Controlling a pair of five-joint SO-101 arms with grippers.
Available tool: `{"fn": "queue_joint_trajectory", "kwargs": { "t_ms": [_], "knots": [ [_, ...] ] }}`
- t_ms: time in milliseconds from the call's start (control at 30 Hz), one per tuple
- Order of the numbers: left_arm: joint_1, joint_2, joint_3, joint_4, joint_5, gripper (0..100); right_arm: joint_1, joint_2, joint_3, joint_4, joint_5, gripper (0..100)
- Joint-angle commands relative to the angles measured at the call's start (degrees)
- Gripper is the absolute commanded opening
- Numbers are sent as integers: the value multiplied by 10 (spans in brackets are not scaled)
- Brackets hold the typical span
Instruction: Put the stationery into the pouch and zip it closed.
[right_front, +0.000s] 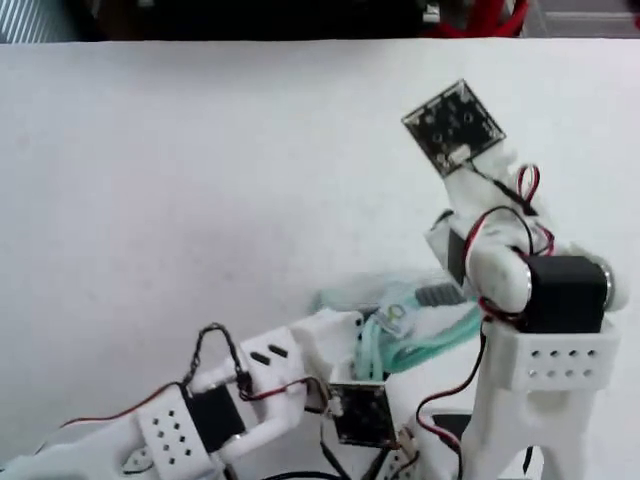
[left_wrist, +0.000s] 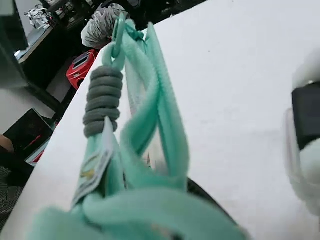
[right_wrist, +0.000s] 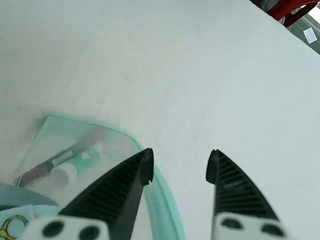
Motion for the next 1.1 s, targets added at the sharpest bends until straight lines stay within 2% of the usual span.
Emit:
{"fn": "queue_joint_trajectory", "kwargs": {
  "t_ms": [0,100,267,400,500,633,767,867,967,1067],
  "knots": [
    [-156,17,-29,14,-69,24,4,-26,20,4,8,176],
    [-246,17,-64,18,-93,24,5,-27,21,3,7,176],
    [-339,17,-95,13,-251,24,3,-26,21,-1,4,176],
    [-393,17,-126,17,-284,24,0,-26,22,-23,-20,176],
    [-381,17,-88,15,-283,24,-4,-25,23,-55,-51,176],
    [-305,17,8,10,-235,24,-73,-15,25,-61,-46,176],
    [-233,17,101,-60,-211,24,-131,44,24,-58,-46,176],
    [-220,17,137,-97,-198,24,-151,114,22,-51,-46,177],
    [-223,17,144,-100,-196,24,-174,184,4,-17,-43,179],
    [-223,20,144,-104,-195,24,-197,221,-17,3,1,178]
  ]
}}
